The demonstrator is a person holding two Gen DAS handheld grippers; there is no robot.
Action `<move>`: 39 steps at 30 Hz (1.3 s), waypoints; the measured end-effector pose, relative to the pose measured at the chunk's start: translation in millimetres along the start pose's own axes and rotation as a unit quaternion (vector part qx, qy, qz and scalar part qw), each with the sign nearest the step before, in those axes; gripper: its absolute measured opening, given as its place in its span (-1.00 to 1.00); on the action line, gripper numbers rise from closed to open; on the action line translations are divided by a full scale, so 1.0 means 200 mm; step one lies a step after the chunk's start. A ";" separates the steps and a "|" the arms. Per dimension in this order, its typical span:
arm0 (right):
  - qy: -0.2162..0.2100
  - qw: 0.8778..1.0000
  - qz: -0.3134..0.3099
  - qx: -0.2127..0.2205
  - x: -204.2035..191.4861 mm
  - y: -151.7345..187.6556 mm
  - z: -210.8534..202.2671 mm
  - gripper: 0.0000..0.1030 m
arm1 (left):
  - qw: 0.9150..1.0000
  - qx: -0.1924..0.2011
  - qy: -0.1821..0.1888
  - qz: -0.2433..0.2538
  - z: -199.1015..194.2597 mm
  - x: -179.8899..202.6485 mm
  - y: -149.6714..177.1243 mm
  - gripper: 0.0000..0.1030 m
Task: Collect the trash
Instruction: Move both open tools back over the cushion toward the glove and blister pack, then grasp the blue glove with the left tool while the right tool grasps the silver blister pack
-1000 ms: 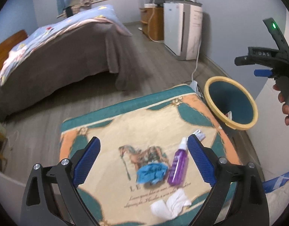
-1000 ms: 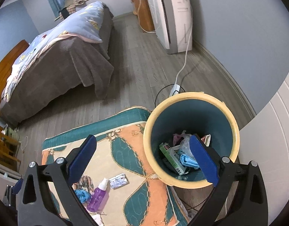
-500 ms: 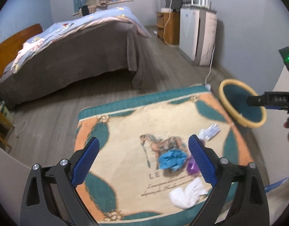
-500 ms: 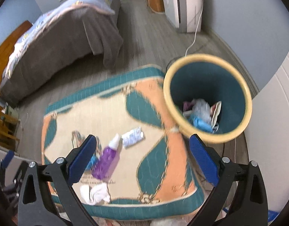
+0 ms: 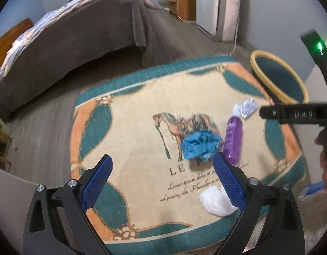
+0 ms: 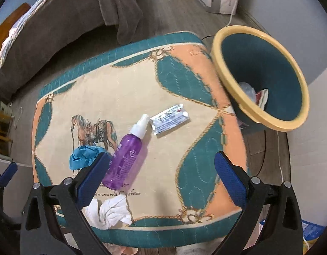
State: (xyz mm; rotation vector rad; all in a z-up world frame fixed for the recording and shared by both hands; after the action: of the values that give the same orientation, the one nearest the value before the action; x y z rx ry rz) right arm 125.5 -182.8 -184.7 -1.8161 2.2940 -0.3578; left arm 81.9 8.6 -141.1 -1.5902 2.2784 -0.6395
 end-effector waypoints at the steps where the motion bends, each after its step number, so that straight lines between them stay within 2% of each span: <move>1: 0.001 1.000 -0.004 -0.001 -0.01 0.00 0.01 0.89 | 1.000 -0.007 0.002 0.001 0.02 0.00 0.01 0.84; 7: 0.030 0.998 -0.049 0.008 -0.06 -0.05 0.09 0.84 | 1.000 -0.025 0.001 -0.014 0.08 -0.03 0.04 0.83; 10: 0.043 0.998 -0.050 0.004 -0.02 -0.10 0.15 0.70 | 1.000 -0.023 0.005 -0.012 0.09 -0.01 0.03 0.83; 13: 0.030 0.999 -0.018 -0.015 0.03 -0.11 0.21 0.57 | 1.000 -0.026 0.008 -0.015 0.13 -0.01 0.03 0.83; 17: 0.020 0.999 -0.011 -0.027 0.06 -0.13 0.24 0.52 | 0.999 -0.033 0.011 -0.030 0.20 -0.01 0.02 0.82; 20: 0.017 0.999 -0.032 -0.030 0.07 -0.17 0.22 0.47 | 0.998 -0.037 0.021 -0.041 0.24 0.00 0.00 0.81; 27: 0.007 0.994 -0.099 -0.039 0.08 -0.22 0.21 0.46 | 0.999 -0.024 0.038 -0.031 0.25 0.04 -0.07 0.79; 31: -0.004 0.994 -0.098 -0.049 0.03 -0.21 0.27 0.38 | 0.997 -0.034 0.057 -0.028 0.29 0.09 -0.08 0.58; 39: 0.007 0.994 -0.101 -0.043 0.02 -0.23 0.32 0.33 | 0.997 -0.046 0.064 -0.019 0.38 0.14 -0.08 0.34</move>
State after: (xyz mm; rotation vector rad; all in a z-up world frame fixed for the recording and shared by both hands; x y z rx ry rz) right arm 185.8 -200.6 -231.2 -2.1021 2.1704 -0.3083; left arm 120.4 -37.5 -196.9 -1.6829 2.4079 -0.6741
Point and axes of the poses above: each gripper's, at about its wrist camera, not at the fingertips, and z roughly the way its jaws point, x to its right, y to its underside, the point moved 6 cm from there along z, roughly the way its jaws point, and after that the axes turned 8 degrees about y, right-handed, at the moved point
